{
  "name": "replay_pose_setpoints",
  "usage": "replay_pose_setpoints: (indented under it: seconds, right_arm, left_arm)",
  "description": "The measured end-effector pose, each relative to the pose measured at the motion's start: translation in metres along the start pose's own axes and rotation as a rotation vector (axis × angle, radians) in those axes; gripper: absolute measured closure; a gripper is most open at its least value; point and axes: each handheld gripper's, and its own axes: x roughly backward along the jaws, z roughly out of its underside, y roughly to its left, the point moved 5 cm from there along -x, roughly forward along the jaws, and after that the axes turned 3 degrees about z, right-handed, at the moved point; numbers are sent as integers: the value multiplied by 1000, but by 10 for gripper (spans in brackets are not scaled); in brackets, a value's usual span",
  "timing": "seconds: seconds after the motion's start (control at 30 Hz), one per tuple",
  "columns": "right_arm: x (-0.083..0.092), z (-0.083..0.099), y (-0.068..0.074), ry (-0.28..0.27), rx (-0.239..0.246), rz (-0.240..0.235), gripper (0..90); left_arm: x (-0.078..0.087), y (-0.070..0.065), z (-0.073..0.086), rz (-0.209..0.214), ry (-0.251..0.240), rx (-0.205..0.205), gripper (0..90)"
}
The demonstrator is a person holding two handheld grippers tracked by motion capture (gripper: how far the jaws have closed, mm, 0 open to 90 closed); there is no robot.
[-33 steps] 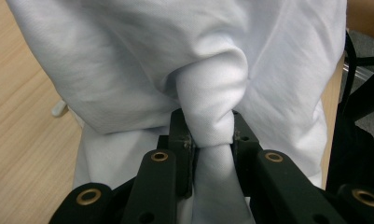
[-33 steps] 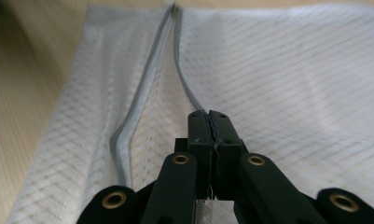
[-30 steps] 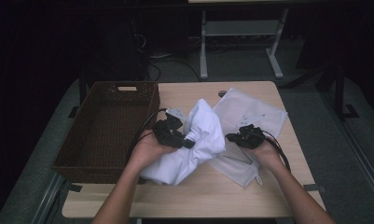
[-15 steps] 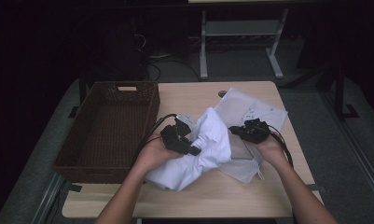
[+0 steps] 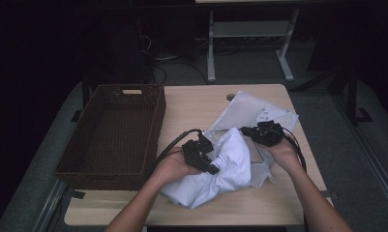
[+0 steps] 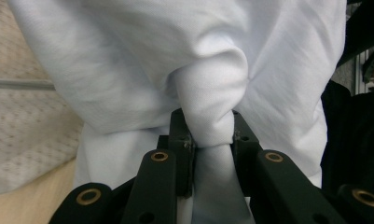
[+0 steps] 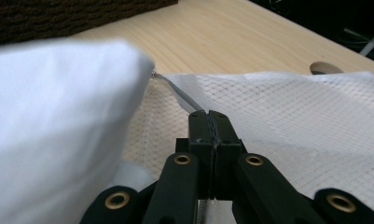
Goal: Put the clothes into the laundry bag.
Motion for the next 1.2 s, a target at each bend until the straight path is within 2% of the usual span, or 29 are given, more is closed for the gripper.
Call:
replay_pose_setpoints:
  seconds: [0.37,0.63,1.2]
  right_arm:
    - [15,-10,7,-52,18,-28,889]
    - [26,-15,14,-80,41,-53,888]
    - [32,-22,26,-92,72,-82,888]
  left_arm:
    - [-10,1,-1,20,25,-5,758]
    - [-11,6,-2,22,19,16,758]
    - [-1,32,0,-26,-37,106,758]
